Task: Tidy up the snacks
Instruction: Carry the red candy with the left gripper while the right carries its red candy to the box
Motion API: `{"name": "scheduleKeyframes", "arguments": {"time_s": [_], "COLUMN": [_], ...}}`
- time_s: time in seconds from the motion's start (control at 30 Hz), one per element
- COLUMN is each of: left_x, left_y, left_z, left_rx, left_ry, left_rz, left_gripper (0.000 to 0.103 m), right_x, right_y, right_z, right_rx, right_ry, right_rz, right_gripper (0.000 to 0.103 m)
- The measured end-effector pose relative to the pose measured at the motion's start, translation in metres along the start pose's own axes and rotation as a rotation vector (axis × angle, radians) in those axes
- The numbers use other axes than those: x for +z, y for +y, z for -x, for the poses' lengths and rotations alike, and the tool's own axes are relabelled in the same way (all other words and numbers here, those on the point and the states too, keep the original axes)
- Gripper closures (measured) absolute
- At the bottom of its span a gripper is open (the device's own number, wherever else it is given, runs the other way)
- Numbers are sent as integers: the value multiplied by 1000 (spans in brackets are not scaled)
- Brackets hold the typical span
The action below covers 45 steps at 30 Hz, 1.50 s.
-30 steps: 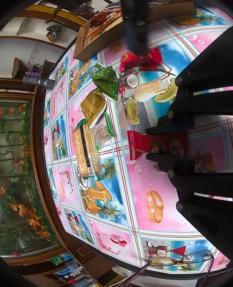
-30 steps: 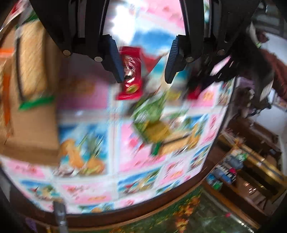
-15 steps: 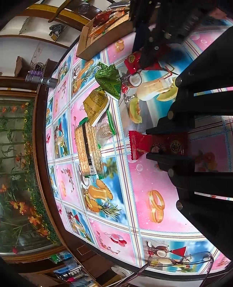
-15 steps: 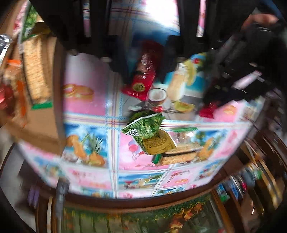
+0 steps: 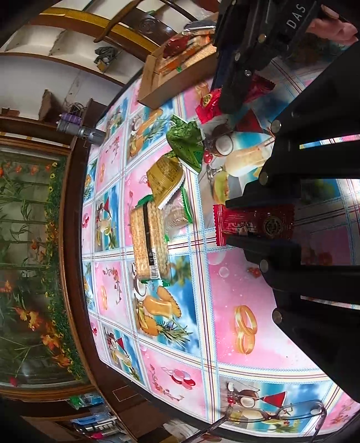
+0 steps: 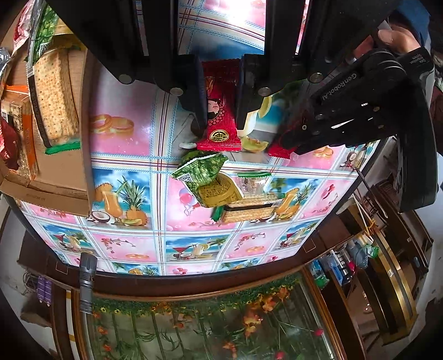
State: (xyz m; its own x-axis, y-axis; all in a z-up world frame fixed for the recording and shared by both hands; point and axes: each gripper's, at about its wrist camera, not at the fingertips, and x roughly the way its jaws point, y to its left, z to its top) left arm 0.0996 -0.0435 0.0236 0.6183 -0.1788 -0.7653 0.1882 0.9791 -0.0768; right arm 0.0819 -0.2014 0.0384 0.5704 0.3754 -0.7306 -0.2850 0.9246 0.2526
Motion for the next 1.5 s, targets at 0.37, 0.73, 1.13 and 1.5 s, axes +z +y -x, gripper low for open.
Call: {"name": "scheduleKeyframes", "arguments": {"time_s": [0.37, 0.73, 1.13, 1.5], "left_x": [-1, 1, 6, 7], "left_y": [-2, -1, 1, 2], "left_z": [-13, -4, 15, 20], "left_rx": [55, 19, -63, -87], "left_ry": [29, 2, -59, -76], "left_rz": [-14, 25, 66, 73], "left_gripper": [83, 86, 86, 86], "right_x": [-6, -3, 1, 5], "right_y": [2, -3, -10, -19], "right_z": [-7, -1, 9, 17], "right_rx": [-15, -18, -6, -2], "right_ry": [30, 10, -17, -42], "right_rz": [14, -8, -38, -68], "right_gripper": [83, 83, 83, 83]}}
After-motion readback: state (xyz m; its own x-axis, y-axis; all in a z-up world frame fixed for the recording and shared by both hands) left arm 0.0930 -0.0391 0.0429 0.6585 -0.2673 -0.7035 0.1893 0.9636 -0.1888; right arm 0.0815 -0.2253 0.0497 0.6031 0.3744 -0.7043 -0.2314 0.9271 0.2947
